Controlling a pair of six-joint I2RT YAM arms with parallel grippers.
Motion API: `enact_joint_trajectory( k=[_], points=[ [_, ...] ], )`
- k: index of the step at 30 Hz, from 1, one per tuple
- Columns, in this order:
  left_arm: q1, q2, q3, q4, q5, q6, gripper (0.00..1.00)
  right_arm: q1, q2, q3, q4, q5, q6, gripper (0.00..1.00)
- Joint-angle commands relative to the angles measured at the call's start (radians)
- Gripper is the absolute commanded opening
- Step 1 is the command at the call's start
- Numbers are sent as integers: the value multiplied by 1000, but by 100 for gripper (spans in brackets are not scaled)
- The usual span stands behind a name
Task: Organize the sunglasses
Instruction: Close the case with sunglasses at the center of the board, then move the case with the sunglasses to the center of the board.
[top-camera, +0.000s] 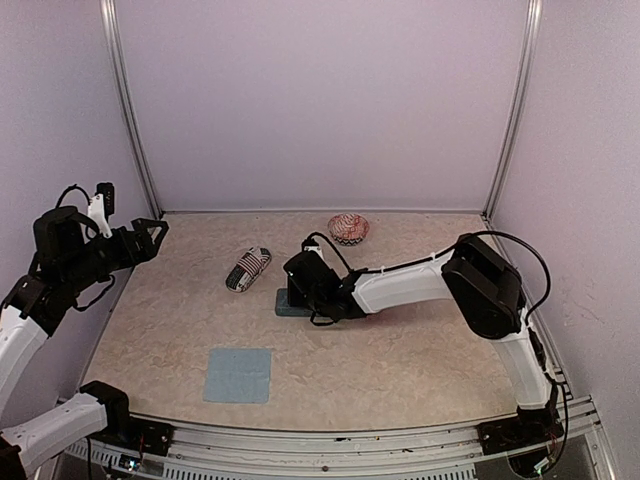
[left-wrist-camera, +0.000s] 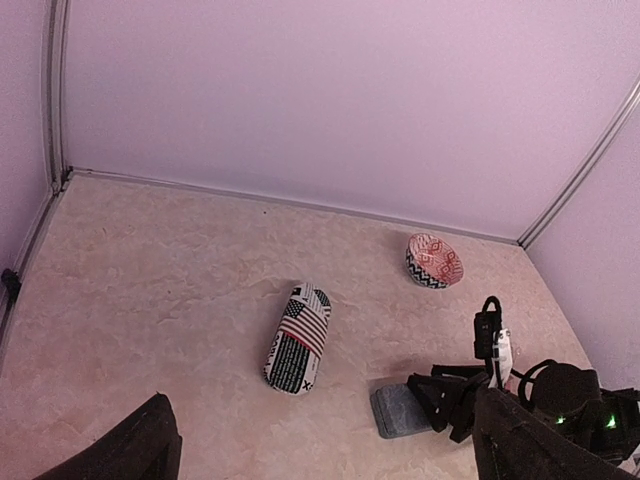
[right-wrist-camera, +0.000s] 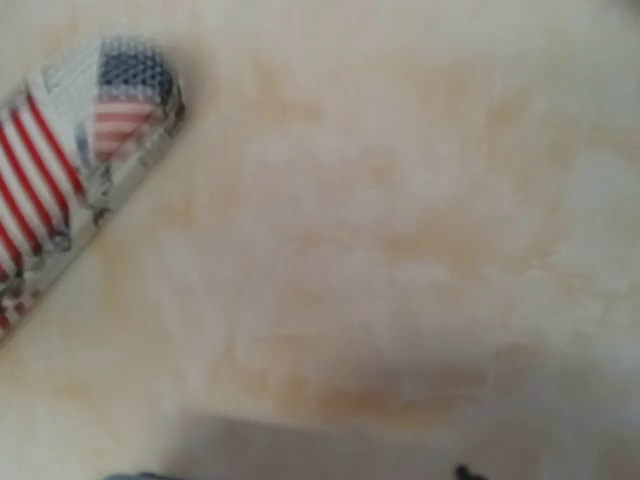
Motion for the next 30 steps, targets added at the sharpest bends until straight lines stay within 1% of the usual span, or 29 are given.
enact_joint_trajectory(
  k=[1,11,16,19,23,25,28,30],
  points=[
    [8,1,-8,25,4,0,99,25,41,-56,-115,-88,70,55],
    [9,0,-9,22,0,0,99,30,-50,-65,-93,-50,30,56],
    [8,1,-9,21,-2,1,99,30,-132,-92,-70,-38,-32,57],
    [8,6,-9,24,-3,0,99,34,-186,-126,-75,-62,-74,57],
    [8,18,-6,16,-5,0,99,56,-257,-194,-96,-113,-108,57],
    [8,19,-6,17,-8,0,99,67,-300,-237,-89,-189,-142,57],
    [8,24,-6,19,-8,0,99,72,-340,-300,-91,-344,-147,56],
    [8,32,-6,16,-10,0,99,77,-355,-338,-91,-416,-130,56]
  ],
)
